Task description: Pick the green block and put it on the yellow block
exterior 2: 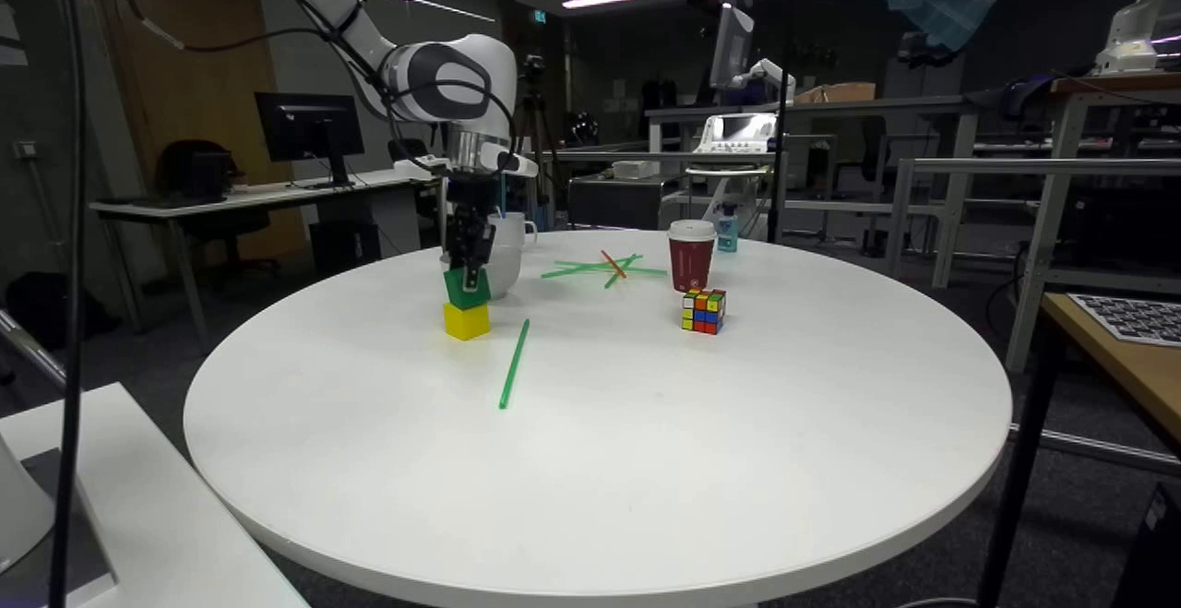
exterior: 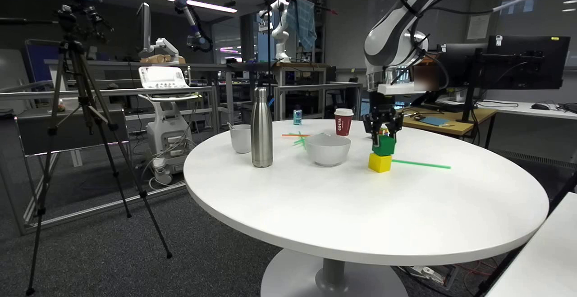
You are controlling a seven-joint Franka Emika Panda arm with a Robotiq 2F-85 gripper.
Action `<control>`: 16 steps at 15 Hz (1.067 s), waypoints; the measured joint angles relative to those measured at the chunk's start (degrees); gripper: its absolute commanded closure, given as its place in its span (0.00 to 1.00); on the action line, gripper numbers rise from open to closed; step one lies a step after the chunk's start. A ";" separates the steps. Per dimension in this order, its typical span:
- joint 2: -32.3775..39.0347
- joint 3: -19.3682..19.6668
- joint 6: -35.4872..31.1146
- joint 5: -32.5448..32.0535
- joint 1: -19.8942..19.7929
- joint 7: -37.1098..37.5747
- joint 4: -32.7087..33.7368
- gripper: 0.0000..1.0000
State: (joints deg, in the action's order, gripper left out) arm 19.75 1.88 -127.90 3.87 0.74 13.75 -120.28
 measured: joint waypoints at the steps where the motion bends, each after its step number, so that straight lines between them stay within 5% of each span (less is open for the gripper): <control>1: -0.02 0.00 0.00 0.00 0.00 0.00 -0.06 0.19; 4: -0.06 0.00 0.00 -0.02 0.00 0.03 -0.18 0.00; 16: -1.01 0.10 -0.22 -0.06 0.00 0.13 -0.45 0.00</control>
State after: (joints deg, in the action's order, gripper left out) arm 18.74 1.98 -128.12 3.81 0.74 13.89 -120.73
